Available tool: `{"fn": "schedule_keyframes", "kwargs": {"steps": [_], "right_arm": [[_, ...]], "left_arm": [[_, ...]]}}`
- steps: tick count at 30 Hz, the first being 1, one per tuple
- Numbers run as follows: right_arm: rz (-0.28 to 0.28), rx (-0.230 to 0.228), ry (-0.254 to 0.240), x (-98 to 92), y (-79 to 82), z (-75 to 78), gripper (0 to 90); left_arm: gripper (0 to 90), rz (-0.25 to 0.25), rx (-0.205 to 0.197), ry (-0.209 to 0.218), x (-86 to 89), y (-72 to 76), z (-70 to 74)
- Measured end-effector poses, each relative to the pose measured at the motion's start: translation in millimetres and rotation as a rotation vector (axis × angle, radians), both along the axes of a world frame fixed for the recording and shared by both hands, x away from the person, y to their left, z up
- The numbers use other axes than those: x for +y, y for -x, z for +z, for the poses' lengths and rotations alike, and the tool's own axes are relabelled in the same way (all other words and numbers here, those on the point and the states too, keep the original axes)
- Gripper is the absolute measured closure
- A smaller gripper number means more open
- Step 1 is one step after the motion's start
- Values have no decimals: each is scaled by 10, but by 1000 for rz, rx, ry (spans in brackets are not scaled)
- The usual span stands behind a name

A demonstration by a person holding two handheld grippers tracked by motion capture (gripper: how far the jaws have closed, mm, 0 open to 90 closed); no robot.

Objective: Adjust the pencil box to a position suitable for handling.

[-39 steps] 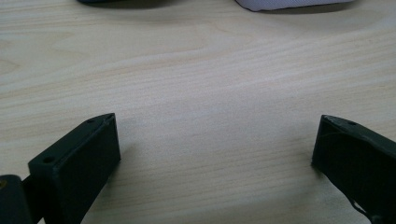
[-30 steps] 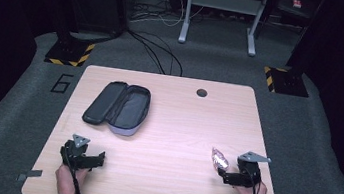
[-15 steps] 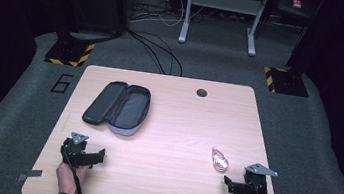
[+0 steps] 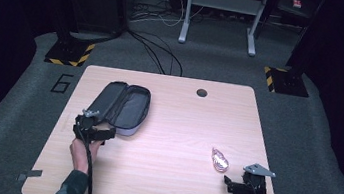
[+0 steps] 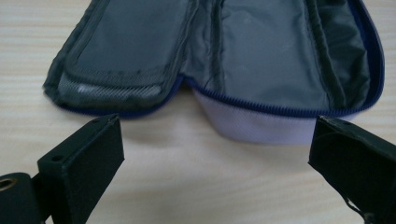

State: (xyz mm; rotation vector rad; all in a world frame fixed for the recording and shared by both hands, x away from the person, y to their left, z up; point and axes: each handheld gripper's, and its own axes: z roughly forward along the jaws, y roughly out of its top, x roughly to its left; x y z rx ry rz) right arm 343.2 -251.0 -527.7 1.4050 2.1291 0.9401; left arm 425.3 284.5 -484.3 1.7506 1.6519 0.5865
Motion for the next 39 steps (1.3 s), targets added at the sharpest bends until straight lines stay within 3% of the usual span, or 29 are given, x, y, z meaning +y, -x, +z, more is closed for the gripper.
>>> {"fn": "schedule_keyframes", "kwargs": {"steps": [6,14,19,25,31,39], "right_arm": [[-4,-5,3,6,4,-2,88],[-6,-8,9,10,6,-3,94],[-7,-6,12,9,7,-1,98],[-13,-9,13,12,9,-3,102],[-11,-13,11,7,6,-4,104],[-13,-16,11,7,6,-4,107]], "left_arm": [[52,7,18,3,-107,-210,24],[75,18,42,-48,-232,-377,11],[94,33,46,-67,-236,-357,-12],[108,51,58,-60,-228,-286,-24],[126,54,45,-84,-228,-127,-15],[129,70,46,-38,-181,-85,-79]]}}
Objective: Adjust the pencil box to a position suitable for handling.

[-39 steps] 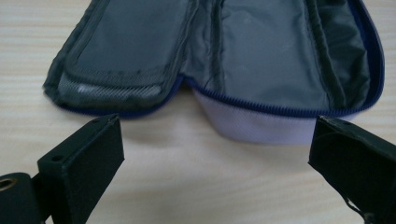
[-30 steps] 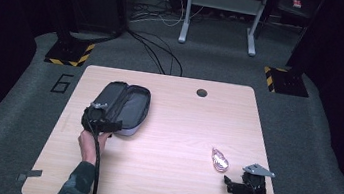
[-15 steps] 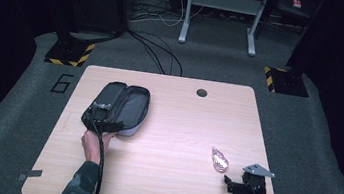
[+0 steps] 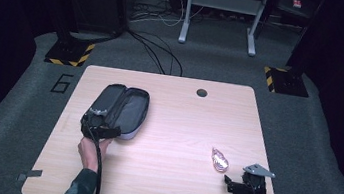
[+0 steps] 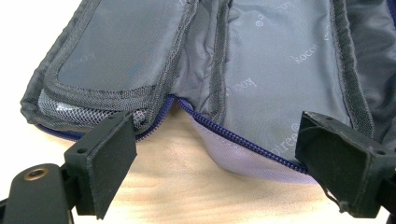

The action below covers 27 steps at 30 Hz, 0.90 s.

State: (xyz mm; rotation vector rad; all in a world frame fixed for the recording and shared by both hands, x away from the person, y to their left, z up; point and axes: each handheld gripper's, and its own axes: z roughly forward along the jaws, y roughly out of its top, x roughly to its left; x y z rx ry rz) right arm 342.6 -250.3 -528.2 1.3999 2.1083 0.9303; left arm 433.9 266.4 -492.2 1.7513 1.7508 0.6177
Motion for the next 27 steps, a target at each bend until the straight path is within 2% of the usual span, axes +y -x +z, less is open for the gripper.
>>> {"fn": "schedule_keyframes", "kwargs": {"steps": [3,8,14,15,16,17,18,19,21,23,27], "right_arm": [[2,5,6,-2,-1,4,109],[2,2,5,-2,-2,2,110],[2,5,6,-3,-1,4,111],[2,-3,2,-3,-2,0,112],[2,-3,2,-3,-2,0,112],[1,-3,2,-3,-2,0,113],[1,-3,2,-3,-3,0,113],[-1,0,5,-2,-3,1,114],[0,-5,0,-3,-3,-2,115],[0,-4,0,-5,-3,0,116],[0,-4,0,-6,-3,0,117]], "left_arm": [[132,-11,6,19,23,-4,-11],[150,-40,-3,18,45,-7,-25],[176,-87,7,34,71,-15,-48],[194,-108,8,40,75,-18,-58],[229,-108,8,40,75,-18,-58],[229,-136,20,58,72,-21,-68],[291,-148,25,53,52,-24,-85],[296,-156,32,39,31,-23,-100],[351,-173,41,47,-6,-28,-120],[387,-173,43,23,-62,-28,-131],[465,-154,39,8,-97,-17,-136]]}}
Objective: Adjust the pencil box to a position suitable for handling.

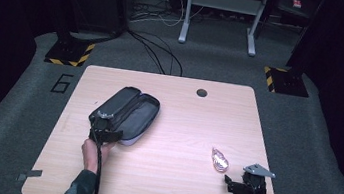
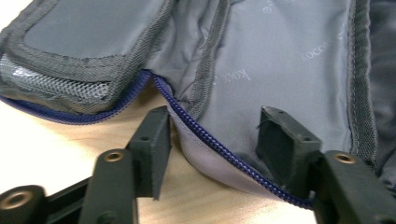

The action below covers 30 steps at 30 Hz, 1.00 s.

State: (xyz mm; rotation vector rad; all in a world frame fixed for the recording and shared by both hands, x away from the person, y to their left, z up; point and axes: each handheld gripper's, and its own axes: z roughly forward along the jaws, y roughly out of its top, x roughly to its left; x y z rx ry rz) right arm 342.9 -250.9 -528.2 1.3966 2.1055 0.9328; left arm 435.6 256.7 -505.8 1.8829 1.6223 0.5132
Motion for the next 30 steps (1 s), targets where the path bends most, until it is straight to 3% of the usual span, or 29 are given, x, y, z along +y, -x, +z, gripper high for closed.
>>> {"fn": "schedule_keyframes", "kwargs": {"steps": [4,11,12,17,19,22,24,28,30], "right_arm": [[-1,-1,0,1,0,0,117],[-4,1,-2,0,4,0,120],[-4,1,-3,0,3,0,120],[-4,1,-3,0,3,1,121],[-3,1,-2,0,3,0,121],[-2,1,-1,-1,3,0,121],[-2,1,0,-1,3,0,121],[-3,0,-3,3,4,-1,121],[1,-2,0,0,1,-1,121]], "left_arm": [[526,2,-3,-7,-5,-4,3],[611,-67,-19,-30,-28,-38,3],[628,-97,-18,-38,-41,-54,7],[662,-147,-19,-22,-70,-98,3],[667,-201,-26,-28,-100,-138,0],[664,-226,-28,-24,-124,-165,0],[604,-212,-29,-17,-123,-161,18],[428,-134,-30,3,-103,-84,95],[398,-105,-31,18,-95,-54,112]]}}
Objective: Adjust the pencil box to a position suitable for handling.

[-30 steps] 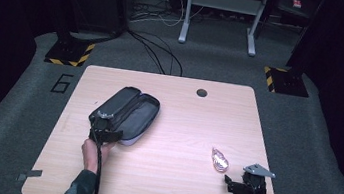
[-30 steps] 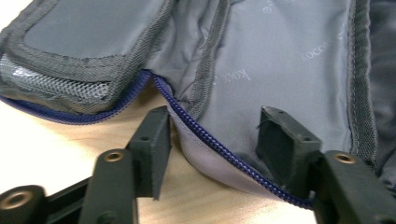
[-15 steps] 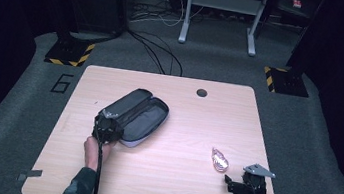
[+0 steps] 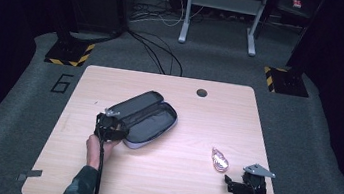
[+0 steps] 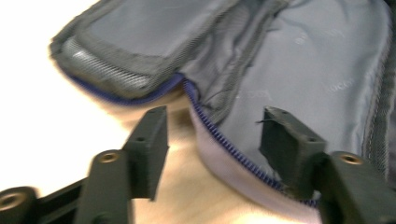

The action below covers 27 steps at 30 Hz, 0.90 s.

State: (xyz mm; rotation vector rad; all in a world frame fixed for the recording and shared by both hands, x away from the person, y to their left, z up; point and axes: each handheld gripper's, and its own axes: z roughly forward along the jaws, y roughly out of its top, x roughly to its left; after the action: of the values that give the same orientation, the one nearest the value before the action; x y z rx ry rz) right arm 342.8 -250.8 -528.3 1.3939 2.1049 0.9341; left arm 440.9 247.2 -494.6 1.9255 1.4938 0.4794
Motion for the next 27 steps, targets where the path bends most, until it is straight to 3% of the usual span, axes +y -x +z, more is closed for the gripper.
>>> {"fn": "schedule_keyframes", "kwargs": {"steps": [1,3,4,9,14,23,27], "right_arm": [[0,0,0,0,0,0,121],[0,0,0,0,0,0,121],[-3,1,-2,2,2,0,121],[-5,1,-3,4,3,-1,122],[-5,1,-3,4,3,-1,121],[-3,0,-2,4,3,-1,121],[-3,0,-2,2,3,-1,122]], "left_arm": [[374,24,15,6,5,20,8],[368,32,22,10,10,30,7],[372,35,44,16,3,39,-1],[460,23,71,2,-57,55,4],[601,6,70,-25,-116,50,-32],[704,-8,58,-70,-130,28,-42],[720,-41,46,-88,-166,7,-44]]}}
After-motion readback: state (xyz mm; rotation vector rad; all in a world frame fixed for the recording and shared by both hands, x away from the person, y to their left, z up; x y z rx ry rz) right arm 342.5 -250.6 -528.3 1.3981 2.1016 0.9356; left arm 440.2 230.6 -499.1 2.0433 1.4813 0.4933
